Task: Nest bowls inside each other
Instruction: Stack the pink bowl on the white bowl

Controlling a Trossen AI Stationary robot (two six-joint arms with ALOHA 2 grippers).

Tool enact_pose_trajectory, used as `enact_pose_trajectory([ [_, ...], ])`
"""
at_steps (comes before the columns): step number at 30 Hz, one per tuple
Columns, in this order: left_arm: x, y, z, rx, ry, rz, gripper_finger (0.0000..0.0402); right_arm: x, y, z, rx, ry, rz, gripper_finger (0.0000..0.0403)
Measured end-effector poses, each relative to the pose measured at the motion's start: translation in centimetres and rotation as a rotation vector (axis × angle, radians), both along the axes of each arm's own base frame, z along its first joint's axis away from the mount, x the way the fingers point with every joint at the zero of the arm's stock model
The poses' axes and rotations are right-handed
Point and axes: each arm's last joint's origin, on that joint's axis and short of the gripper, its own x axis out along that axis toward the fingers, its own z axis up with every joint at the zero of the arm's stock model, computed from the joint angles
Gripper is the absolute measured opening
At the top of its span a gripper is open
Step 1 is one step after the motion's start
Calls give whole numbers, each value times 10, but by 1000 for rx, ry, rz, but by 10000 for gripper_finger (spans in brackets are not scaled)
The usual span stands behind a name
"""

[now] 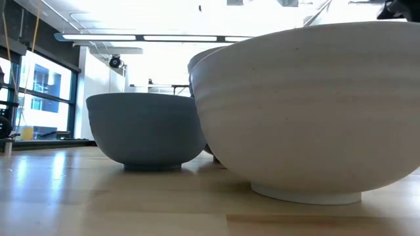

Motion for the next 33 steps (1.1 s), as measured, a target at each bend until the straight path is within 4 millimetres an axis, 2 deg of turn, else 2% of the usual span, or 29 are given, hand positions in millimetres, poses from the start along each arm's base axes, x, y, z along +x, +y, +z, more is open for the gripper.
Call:
enact_pose_trajectory([
  [18, 1, -12, 1, -16, 5, -29, 142, 15, 55, -45, -98, 221, 137, 110],
  [24, 1, -13, 1, -18, 5, -28, 142, 18, 71, -59, -127, 232, 188, 110],
  [29, 2, -12, 1, -22, -5, -23, 142, 21, 79, -64, -125, 153, 192, 110],
  [33, 2, -13, 1, -27, -4, -21, 142, 13, 73, -83, -99, 169, 155, 110],
])
